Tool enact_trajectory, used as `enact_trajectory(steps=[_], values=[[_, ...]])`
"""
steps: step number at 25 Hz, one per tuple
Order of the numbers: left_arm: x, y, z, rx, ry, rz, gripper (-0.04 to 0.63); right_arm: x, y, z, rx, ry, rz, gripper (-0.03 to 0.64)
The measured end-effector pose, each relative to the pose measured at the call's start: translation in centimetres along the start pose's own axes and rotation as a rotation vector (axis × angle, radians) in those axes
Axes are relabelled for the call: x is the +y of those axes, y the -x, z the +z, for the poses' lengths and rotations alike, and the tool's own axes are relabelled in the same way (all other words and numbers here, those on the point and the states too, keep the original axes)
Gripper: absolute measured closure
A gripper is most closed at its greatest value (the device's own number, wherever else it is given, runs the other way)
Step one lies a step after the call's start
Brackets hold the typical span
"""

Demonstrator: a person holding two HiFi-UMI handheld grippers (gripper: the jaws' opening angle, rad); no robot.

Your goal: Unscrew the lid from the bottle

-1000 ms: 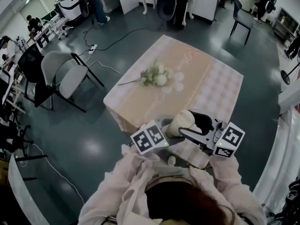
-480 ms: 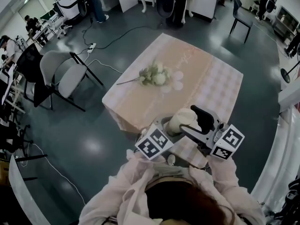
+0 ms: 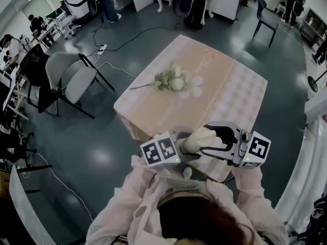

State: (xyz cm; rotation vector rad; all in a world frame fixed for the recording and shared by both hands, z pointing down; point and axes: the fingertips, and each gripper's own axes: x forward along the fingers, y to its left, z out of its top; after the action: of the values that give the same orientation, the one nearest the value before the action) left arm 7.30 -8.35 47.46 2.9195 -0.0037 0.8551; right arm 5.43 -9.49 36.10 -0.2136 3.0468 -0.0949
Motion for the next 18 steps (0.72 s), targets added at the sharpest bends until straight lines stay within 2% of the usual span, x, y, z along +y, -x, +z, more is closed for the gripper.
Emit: enact_trajectory(steps=[1, 2, 4, 5, 7, 9, 11, 12, 14, 18], values=[[-0.1, 0.1, 0.0, -0.009, 0.003, -0.019, 0.279, 0.0, 0.0, 0.0, -0.01, -0.008, 0.012, 0.342], [0.2, 0.2, 0.0, -0.02, 0.019, -0.007, 0.279, -0.5, 0.0, 0.1, -0.02, -0.024, -0.012, 0.343], [1.8, 0.5, 0.0, -0.041, 0.079, 0.08, 0.279, -1.9, -0.1, 0.1, -0.036, -0.063, -0.121, 0.326], [2.7, 0.8, -0.2, -0.045, 0.109, 0.133, 0.279, -2.4, -0.2, 0.1, -0.039, -0.081, -0.175, 0.273], [3.9, 1.1, -0.7, -0.028, 0.138, 0.225, 0.279, -3.0, -0.4, -0.1, -0.042, -0.108, -0.263, 0.247], [4.6, 1.0, -1.2, 0.008, 0.134, 0.285, 0.279, -3.6, -0.5, -0.2, -0.046, -0.124, -0.341, 0.248], [4.7, 0.8, -1.6, 0.038, 0.128, 0.308, 0.279, -4.1, -0.6, -0.3, -0.042, -0.131, -0.386, 0.325], [4.6, 0.7, -1.7, 0.045, 0.129, 0.302, 0.279, -4.1, -0.6, -0.4, -0.036, -0.129, -0.379, 0.351], [4.0, 0.4, -1.7, 0.045, 0.123, 0.256, 0.279, -3.7, -0.7, -0.5, -0.015, -0.117, -0.312, 0.352], [1.3, 0.1, -1.5, 0.036, 0.044, 0.061, 0.279, -1.3, -0.2, -0.4, 0.007, -0.046, -0.07, 0.353]])
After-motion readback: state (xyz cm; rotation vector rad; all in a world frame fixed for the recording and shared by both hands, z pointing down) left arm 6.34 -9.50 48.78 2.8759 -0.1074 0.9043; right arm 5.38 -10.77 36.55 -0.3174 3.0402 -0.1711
